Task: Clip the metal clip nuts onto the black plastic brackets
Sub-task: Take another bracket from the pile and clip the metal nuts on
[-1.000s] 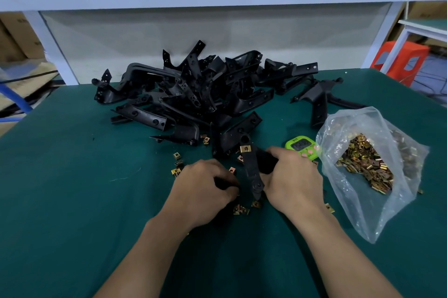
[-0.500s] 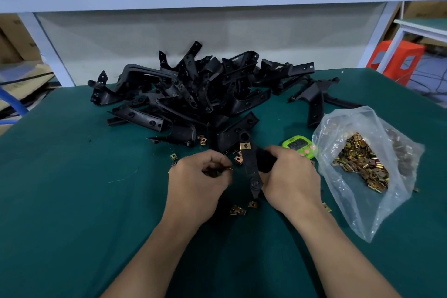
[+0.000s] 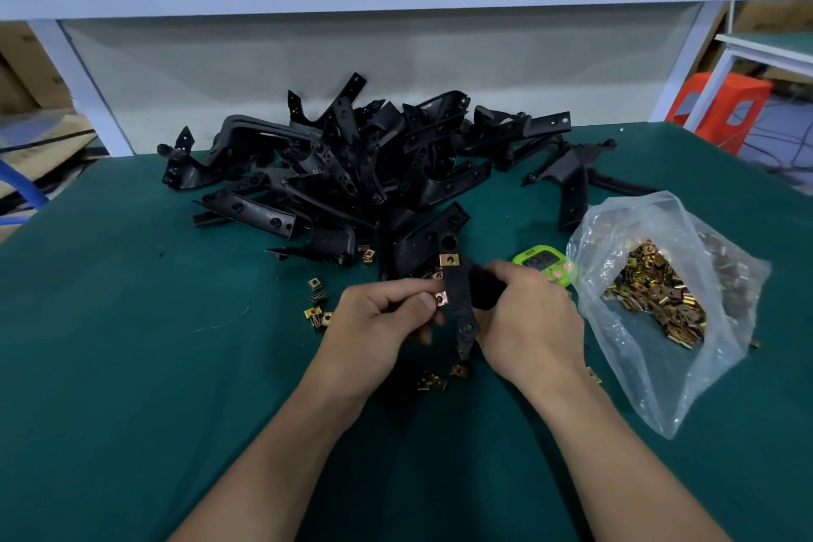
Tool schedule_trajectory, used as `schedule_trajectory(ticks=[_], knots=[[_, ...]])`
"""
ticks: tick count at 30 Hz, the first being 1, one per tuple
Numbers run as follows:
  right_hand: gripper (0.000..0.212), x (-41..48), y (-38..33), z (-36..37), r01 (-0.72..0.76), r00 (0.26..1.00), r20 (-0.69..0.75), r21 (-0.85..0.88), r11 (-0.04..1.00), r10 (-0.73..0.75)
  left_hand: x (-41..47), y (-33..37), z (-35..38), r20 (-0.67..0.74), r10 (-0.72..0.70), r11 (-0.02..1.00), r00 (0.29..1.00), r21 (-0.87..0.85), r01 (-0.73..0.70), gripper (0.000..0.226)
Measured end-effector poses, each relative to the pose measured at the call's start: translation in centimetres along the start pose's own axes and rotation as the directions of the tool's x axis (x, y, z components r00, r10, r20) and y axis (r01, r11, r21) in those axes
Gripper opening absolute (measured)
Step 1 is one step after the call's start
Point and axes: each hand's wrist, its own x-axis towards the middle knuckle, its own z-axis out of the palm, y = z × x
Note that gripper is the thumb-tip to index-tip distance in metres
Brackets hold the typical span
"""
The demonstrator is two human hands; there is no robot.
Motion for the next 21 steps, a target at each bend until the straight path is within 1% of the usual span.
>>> schedule_trajectory(ticks=[2,5,8,11,16,18,21], knots=[[0.023,0.1,0.1,0.0,0.003,1.0,-0.007,0.028,1.0,-0.002,0.0,0.0,-0.1,0.042,-0.036,0.997,0.998,-0.073,0.039,0.023],[0.022,0.2,0.2,-0.2,0.005,0.999,-0.034,0.062,0.998,-0.003,-0.1,0.1,-0.3,0.085,-0.085,0.986,0.993,-0.137,0.096,0.014],[0.024,0.2,0.3,-0.3,0.016,0.999,-0.052,0.056,0.998,-0.013,-0.3,0.4,-0.3,0.115,-0.109,0.979,0.987,-0.161,0.127,0.021],[0.03,0.1,0.1,-0.2,0.028,0.997,-0.067,0.044,0.999,-0.025,-0.3,0.5,-0.2,0.116,-0.139,0.978,0.983,-0.141,0.155,0.016],[0.037,0.2,0.2,-0.3,0.003,0.996,-0.092,0.065,0.998,0.003,-0.3,0.6,-0.6,0.094,-0.164,0.974,0.982,-0.143,0.176,0.011],[0.031,0.3,0.2,-0.3,0.011,0.997,-0.074,0.052,0.999,-0.007,-0.3,0.7,-0.8,0.099,-0.157,0.979,0.983,-0.115,0.168,0.012],[0.021,0.2,0.1,-0.2,0.022,0.999,-0.049,-0.011,1.0,-0.022,-0.2,0.7,-1.2,0.118,-0.142,0.989,0.983,-0.021,0.146,0.014]])
